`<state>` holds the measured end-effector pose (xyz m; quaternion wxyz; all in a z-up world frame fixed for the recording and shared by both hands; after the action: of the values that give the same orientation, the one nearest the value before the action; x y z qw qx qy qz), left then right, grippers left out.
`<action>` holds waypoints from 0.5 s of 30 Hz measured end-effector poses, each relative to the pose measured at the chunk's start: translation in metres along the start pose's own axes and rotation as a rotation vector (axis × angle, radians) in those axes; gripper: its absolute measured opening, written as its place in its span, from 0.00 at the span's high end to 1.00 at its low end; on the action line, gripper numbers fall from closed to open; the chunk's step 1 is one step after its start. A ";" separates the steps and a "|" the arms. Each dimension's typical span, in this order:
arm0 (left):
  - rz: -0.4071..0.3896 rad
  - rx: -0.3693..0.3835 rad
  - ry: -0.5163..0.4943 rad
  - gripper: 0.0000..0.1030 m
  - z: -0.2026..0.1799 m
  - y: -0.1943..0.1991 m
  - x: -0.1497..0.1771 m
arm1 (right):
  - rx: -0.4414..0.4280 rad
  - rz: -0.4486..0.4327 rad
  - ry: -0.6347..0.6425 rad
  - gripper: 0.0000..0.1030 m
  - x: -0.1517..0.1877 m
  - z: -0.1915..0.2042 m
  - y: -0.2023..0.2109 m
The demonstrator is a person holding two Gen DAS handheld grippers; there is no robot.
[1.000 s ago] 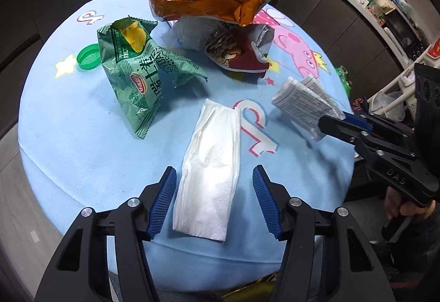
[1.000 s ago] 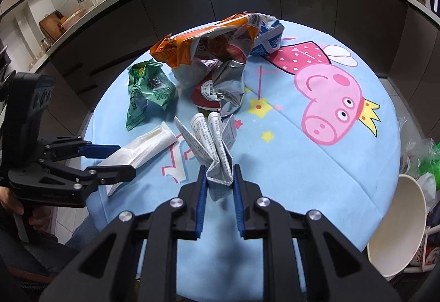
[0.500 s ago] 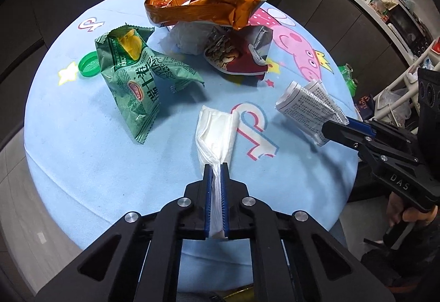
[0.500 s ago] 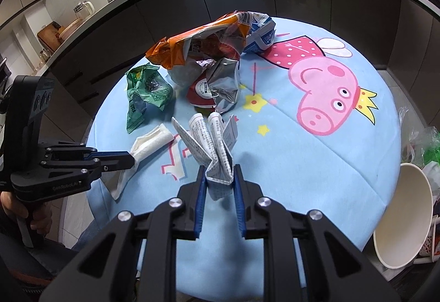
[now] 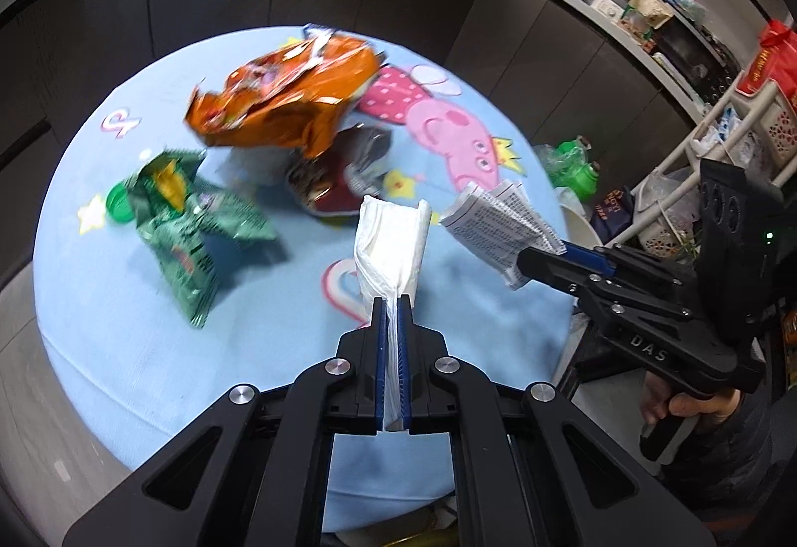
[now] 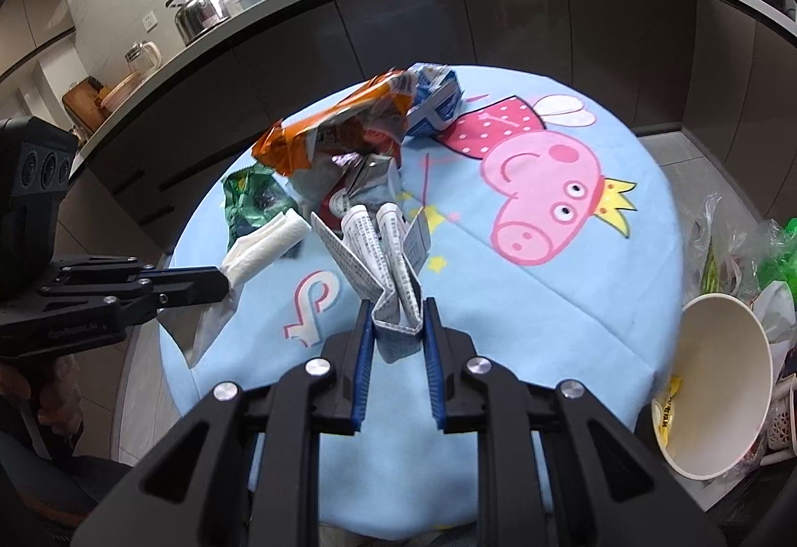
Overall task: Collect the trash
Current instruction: 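Carry the tissue and receipt over the white bucket and release both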
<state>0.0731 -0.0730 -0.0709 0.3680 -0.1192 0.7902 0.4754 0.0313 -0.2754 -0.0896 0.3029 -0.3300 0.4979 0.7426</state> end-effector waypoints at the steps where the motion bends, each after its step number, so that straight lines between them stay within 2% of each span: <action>1: -0.004 0.009 -0.009 0.96 -0.005 0.000 -0.003 | 0.006 -0.010 -0.006 0.81 -0.001 -0.003 0.004; 15: -0.016 0.149 -0.152 0.96 -0.089 -0.027 -0.037 | 0.142 -0.114 -0.132 0.81 0.002 -0.069 0.057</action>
<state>0.0716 -0.1681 -0.0384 0.4385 -0.0616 0.7921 0.4201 -0.0015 -0.3579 -0.0801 0.3993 -0.2859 0.5084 0.7073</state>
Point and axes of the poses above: each gripper's, at about its wrist camera, not at the fingertips, and y roughly against the way its jaws point, z to its left, x to its underside, the point moved 1 cm from there along -y, roughly the way its jaws point, and after that the axes turned 14 degrees about -z, right-handed, at the moved point
